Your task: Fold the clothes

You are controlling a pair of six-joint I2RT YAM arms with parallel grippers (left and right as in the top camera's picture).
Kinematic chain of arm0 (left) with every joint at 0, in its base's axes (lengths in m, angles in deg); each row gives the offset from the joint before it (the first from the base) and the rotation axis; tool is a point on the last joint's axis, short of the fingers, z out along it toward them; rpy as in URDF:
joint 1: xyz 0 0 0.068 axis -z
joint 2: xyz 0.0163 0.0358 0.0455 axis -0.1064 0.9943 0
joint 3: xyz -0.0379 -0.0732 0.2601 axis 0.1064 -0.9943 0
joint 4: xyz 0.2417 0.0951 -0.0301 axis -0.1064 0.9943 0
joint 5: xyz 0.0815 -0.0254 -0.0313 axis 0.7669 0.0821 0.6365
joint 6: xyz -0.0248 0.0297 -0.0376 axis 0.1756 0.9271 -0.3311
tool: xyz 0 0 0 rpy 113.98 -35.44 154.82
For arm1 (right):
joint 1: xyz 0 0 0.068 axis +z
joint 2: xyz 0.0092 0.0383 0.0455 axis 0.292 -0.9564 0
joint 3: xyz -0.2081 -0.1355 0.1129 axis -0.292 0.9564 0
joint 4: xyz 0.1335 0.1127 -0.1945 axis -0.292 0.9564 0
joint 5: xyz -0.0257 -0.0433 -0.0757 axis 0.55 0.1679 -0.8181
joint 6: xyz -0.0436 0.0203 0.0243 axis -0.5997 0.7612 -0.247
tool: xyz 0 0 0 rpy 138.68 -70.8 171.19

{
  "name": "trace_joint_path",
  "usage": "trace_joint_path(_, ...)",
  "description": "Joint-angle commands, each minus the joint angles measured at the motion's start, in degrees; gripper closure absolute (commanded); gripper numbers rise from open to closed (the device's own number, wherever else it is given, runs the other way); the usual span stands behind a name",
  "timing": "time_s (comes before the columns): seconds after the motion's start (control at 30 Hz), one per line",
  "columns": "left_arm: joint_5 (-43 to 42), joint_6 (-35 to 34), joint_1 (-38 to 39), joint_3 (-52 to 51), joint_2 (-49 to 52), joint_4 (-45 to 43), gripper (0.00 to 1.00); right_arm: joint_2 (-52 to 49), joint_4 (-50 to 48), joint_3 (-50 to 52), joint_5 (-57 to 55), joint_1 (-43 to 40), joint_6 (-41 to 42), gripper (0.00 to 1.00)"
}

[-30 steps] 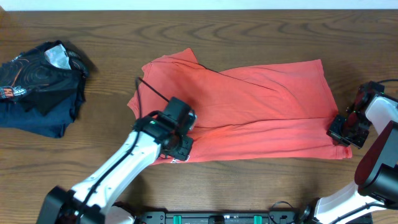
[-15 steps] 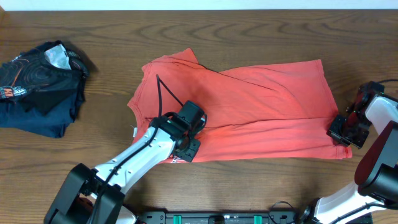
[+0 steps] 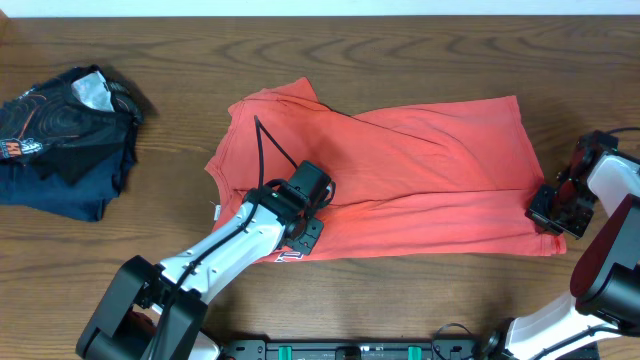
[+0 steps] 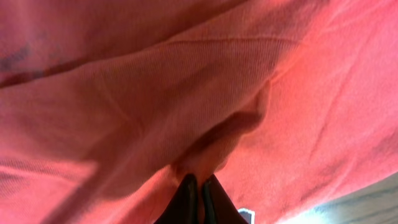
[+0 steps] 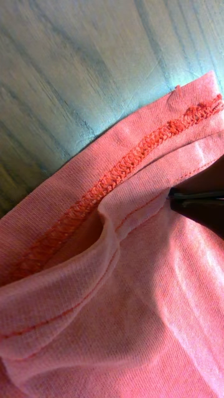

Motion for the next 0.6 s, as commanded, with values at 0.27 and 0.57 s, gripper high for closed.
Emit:
trace_joint_path(0.27, -7.06, -2.71, 0.09, 5.27, -0.39, -6.47, 0.94, -1.31, -1.18, 0.83, -1.01, -0.50, 1.05, 0.99)
trace_joint_path(0.57, -8.17, -7.45, 0.07, 5.07, -0.26, -9.49, 0.94, -1.31, -1.20, 0.83, -1.03, -0.50, 1.05, 0.99)
